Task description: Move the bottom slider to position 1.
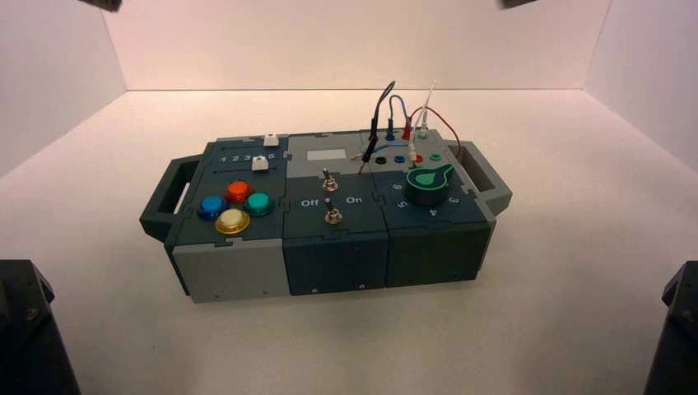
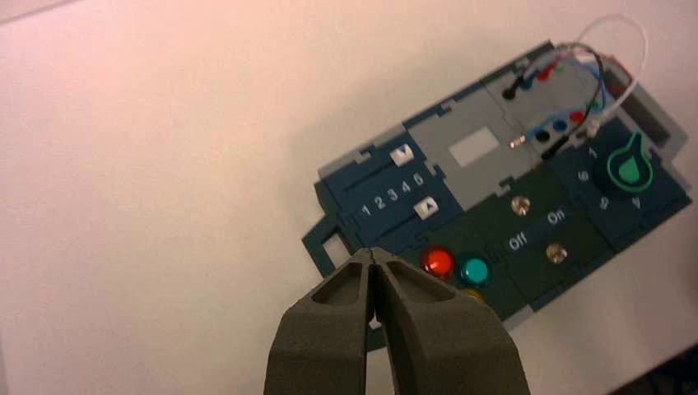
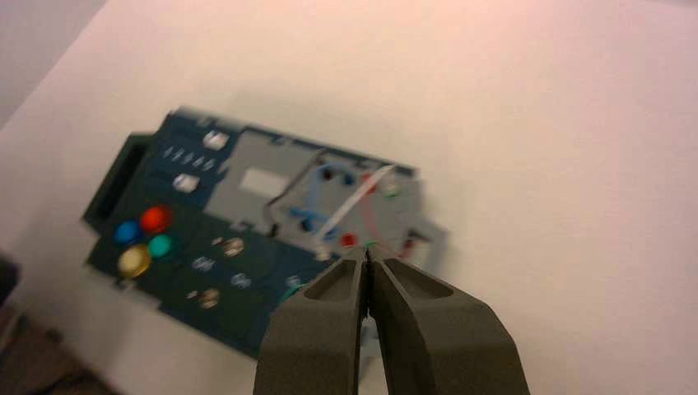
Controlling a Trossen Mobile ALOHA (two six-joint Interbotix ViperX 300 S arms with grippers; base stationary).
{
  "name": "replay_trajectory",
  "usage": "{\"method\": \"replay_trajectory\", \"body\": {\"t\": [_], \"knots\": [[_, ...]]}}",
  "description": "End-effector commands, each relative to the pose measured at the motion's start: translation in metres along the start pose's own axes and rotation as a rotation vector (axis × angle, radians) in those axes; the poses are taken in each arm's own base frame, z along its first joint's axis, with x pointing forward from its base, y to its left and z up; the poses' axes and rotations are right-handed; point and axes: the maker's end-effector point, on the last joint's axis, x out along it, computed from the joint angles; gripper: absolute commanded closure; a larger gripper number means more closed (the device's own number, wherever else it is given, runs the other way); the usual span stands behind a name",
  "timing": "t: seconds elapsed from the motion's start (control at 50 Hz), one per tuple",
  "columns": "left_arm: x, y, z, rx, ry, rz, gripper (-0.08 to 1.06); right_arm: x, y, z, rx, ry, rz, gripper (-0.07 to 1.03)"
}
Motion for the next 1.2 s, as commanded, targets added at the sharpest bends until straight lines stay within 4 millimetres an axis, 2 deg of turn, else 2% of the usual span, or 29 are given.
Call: {"method": "replay_trajectory", "body": {"t": [0.02, 0.42, 0.66, 0.72, 0.98, 1.2], "knots": [[0.001, -0.006, 0.004, 0.017, 0.003, -0.021, 1.01, 0.01, 0.021, 0.017, -0.025, 0.022, 0.049, 0.99], [0.012, -0.01, -0.002, 0.013, 0.042, -0.034, 1.01, 0.071, 0.079, 0.028, -0.11, 0.181, 0.134, 0.99], [0.018, -0.009, -0.011, 0.004, 0.057, -0.03, 1.01, 0.105, 0.105, 0.019, -0.153, 0.273, 0.158, 0.99], [0.019, -0.009, -0.014, 0.004, 0.065, -0.027, 1.01, 0.118, 0.117, 0.014, -0.165, 0.309, 0.171, 0.99], [0.019, -0.001, -0.015, -0.022, 0.066, -0.005, 1.01, 0.149, 0.131, 0.009, -0.172, 0.377, 0.176, 0.99], [0.021, -0.001, -0.016, -0.024, 0.074, -0.004, 1.01, 0.169, 0.134, 0.006, -0.164, 0.416, 0.173, 0.99]]}}
